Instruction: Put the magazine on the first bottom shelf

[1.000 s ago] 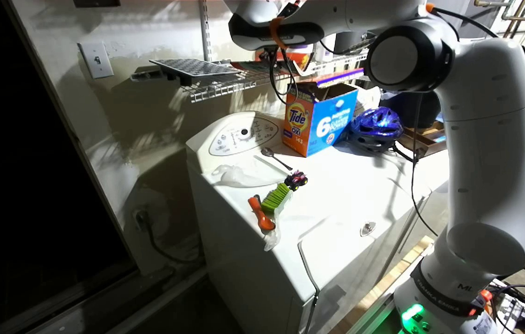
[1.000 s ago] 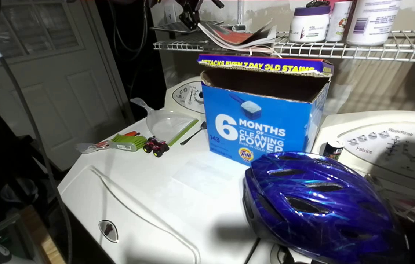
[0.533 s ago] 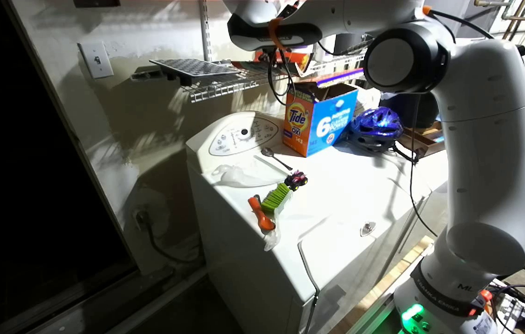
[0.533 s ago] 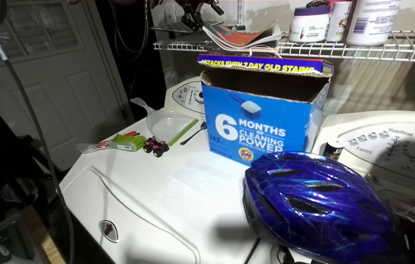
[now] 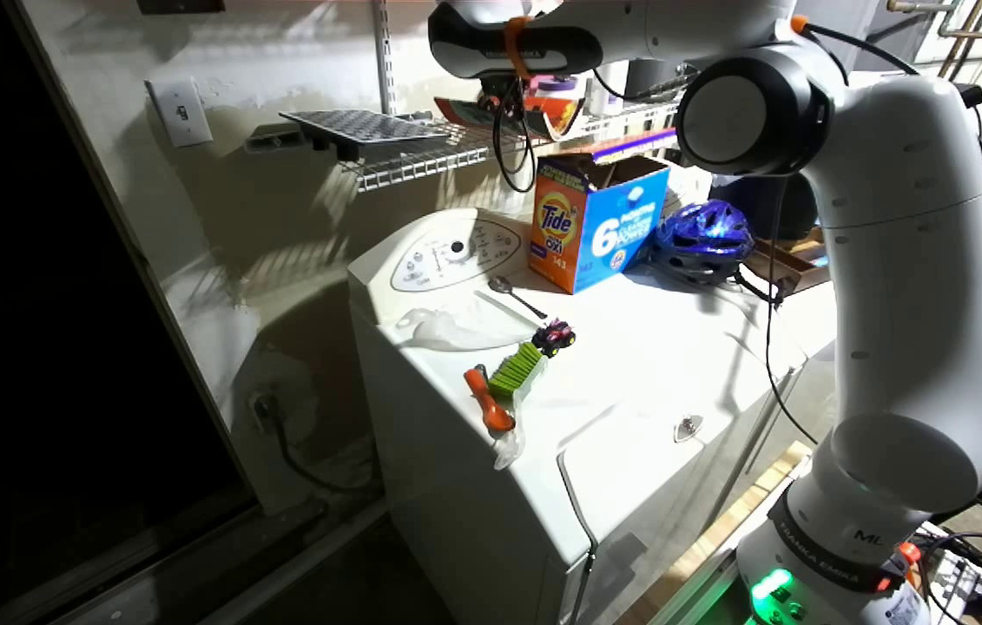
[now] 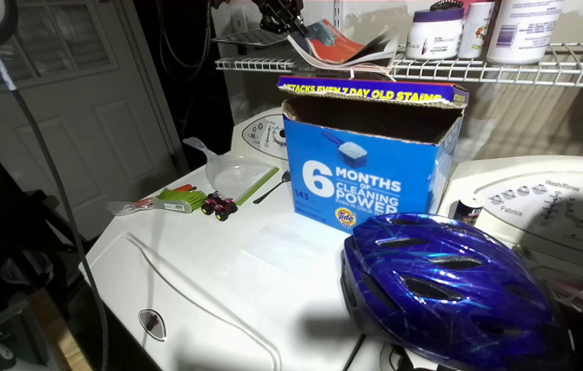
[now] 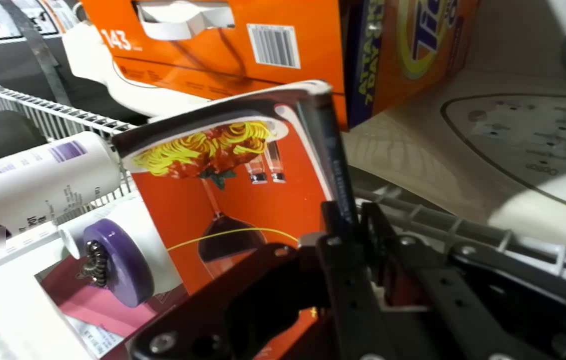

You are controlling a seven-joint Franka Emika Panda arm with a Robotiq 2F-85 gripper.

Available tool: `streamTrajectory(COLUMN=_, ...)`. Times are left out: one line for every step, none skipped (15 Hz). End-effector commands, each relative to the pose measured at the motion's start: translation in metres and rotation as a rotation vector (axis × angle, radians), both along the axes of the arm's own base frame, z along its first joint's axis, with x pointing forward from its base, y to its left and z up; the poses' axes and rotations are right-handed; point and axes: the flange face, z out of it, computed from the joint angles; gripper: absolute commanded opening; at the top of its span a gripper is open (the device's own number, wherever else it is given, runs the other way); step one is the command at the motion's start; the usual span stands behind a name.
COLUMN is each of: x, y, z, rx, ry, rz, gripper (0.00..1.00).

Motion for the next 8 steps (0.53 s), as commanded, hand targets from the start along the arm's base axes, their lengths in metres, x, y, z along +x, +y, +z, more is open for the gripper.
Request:
streamTrajectory(x=0.0127, y=0.0024, z=0.0055, rx=0.131, ry=-0.062, rz=0.006, gripper=0.0)
streamTrajectory(x=0.0157, y=0.0055, z=0.0059, rx=0.147, ry=-0.071, rz=0.037, gripper=0.02)
streamTrajectory(x=0.0062, y=0.0027, z=-0.0008, rx=0.084, ry=-0.027, rz=0.005, gripper=0.09)
streamTrajectory(x=0.0085, y=0.0036, z=-0.0018, rx=0.099, ry=-0.034, rz=0.011, gripper=0.09)
streamTrajectory(x=0.0098, y=0.0042, z=-0.0024, rx=0.104, ry=-0.038, rz=0.014, gripper=0.09)
streamTrajectory(x=0.0105, y=0.0046, z=-0.0026, rx=0.106, ry=-0.039, rz=0.015, gripper=0.09)
streamTrajectory(x=0.0109, y=0.0047, z=-0.0021, rx=0.107, ry=-0.041, rz=0.015, gripper=0.09)
streamTrajectory(x=0.0109, y=0.0046, z=-0.0019, rx=0.108, ry=-0.042, rz=0.015, gripper=0.02)
